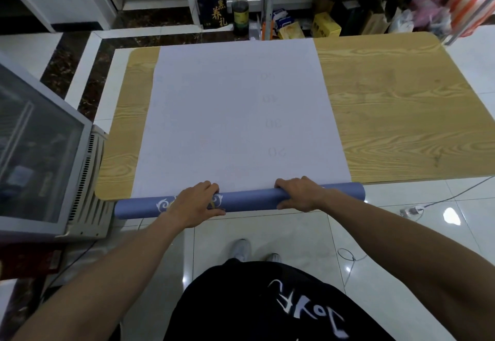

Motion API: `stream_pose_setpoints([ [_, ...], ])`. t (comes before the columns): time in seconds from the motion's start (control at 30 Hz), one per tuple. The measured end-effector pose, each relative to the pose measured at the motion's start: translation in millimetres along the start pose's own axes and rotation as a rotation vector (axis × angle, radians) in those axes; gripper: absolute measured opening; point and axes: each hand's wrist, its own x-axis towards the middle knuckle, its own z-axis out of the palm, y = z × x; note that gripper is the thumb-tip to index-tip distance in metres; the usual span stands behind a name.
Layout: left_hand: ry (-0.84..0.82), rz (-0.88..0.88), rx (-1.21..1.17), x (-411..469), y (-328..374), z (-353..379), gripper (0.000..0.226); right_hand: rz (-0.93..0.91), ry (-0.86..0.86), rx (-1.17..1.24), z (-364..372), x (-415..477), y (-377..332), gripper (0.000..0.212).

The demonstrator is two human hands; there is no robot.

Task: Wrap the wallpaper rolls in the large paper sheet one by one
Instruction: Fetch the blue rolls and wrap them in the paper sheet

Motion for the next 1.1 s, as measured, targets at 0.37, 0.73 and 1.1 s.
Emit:
stream_pose_setpoints([
  [0.37,0.121,-0.007,-0.015,4.8,-1.9,-5.0,0.054,0.01,0.181,0.023,1.6,1.9,5.4,0.059],
  [0.73,0.077,0.023,0.013,13.0,-15.6,-7.2,0.072,-0.004,0.222,-0.033,0.0,8.6,14.6,0.075],
  [1.1,0.098,-0.004,-0.078,22.6,-15.0,-15.3,0.066,0.055,0.108,-0.011,-22.0,17.8,20.1,0.057],
])
